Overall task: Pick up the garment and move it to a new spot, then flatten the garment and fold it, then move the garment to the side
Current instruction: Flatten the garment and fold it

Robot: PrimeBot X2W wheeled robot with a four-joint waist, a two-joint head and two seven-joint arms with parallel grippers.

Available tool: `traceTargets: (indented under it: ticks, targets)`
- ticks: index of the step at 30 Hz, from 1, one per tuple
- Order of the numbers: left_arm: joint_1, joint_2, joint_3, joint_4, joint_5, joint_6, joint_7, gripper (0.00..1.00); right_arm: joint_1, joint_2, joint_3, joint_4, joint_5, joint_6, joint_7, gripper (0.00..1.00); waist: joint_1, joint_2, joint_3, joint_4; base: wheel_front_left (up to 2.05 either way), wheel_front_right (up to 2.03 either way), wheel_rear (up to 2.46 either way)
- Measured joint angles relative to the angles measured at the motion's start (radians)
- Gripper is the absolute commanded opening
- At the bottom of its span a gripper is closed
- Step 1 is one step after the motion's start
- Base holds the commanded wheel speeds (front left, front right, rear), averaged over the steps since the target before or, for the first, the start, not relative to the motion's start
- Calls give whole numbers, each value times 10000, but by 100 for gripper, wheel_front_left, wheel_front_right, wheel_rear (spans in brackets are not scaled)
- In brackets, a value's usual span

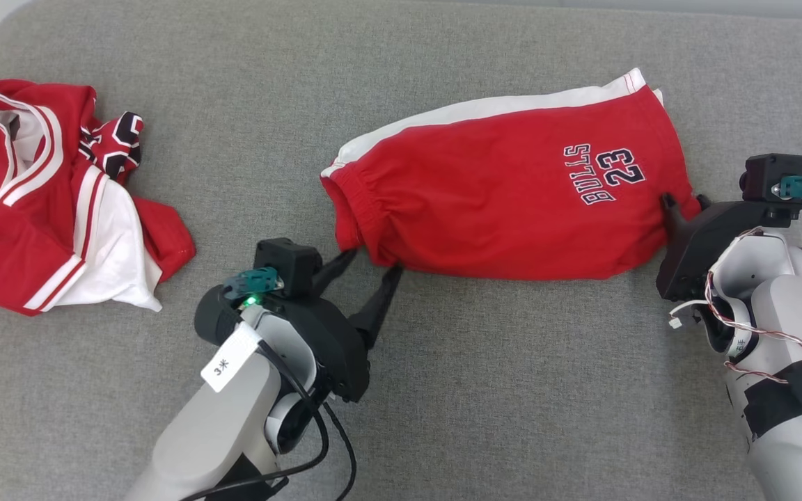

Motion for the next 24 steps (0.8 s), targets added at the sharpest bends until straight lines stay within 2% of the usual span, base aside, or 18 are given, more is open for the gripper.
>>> traceTargets:
  ticks: [1, 2, 3, 4, 6, 9, 10, 12, 13, 15, 19, 24]
  targets:
    - [0, 0, 0, 0, 0, 0, 0, 100, 0, 0, 0, 0, 0, 0, 0, 47, 0, 0, 0, 0, 0, 0, 0]
    - [-9, -8, 35, 46, 0, 59, -27, 100, 0, 15, 8, 2, 4, 0, 2, 43, 0, 0, 0, -3, 0, 0, 0]
    - [-26, -15, 33, 121, -2, 92, -27, 95, 0, 52, 29, 2, 4, 0, 6, 36, 0, 0, 0, -7, 0, 0, 0]
    - [-26, -15, 33, 121, -2, 92, -27, 95, 0, 52, 29, 2, 4, 0, 6, 36, 0, 0, 0, -7, 0, 0, 0]
    - [-74, -21, 2, 199, -2, 86, -23, 83, 0, 61, 40, 2, 6, 0, 10, 34, 0, 0, -1, -10, 0, 0, 0]
    - [-95, -38, -61, 291, -2, 75, -23, 44, 0, 61, 46, 15, 8, 2, 17, 25, 0, 0, -2, -10, 0, 0, 0]
    - [-95, -42, -75, 318, -2, 75, -23, 37, 0, 61, 48, 15, 8, 2, 35, 22, 0, 0, -3, -9, 0, 0, 0]
    - [-95, -52, -98, 359, -4, 31, -23, 7, -1, 59, 50, 19, 17, 12, 48, 20, 0, 0, -5, -8, 0, 0, 0]
    - [-95, -54, -111, 368, -4, 4, -23, 0, -4, 59, 48, 21, 56, 10, 65, 18, 0, 0, -5, -7, 0, 0, 0]
    - [-95, -59, -130, 393, -4, 4, -23, 0, -18, 59, 48, 33, 71, 12, 90, 15, 0, 0, -4, -7, 0, 0, 0]
    - [-100, -73, -169, 453, -6, 2, -25, 0, -44, 59, 50, 58, 75, 13, 102, 0, 0, 0, 9, -11, 0, 0, 0]
    - [-112, -88, -194, 546, -77, -4, -69, 0, -68, 44, 50, 75, 75, 42, 132, 0, 0, 0, 23, -16, 0, 0, 0]
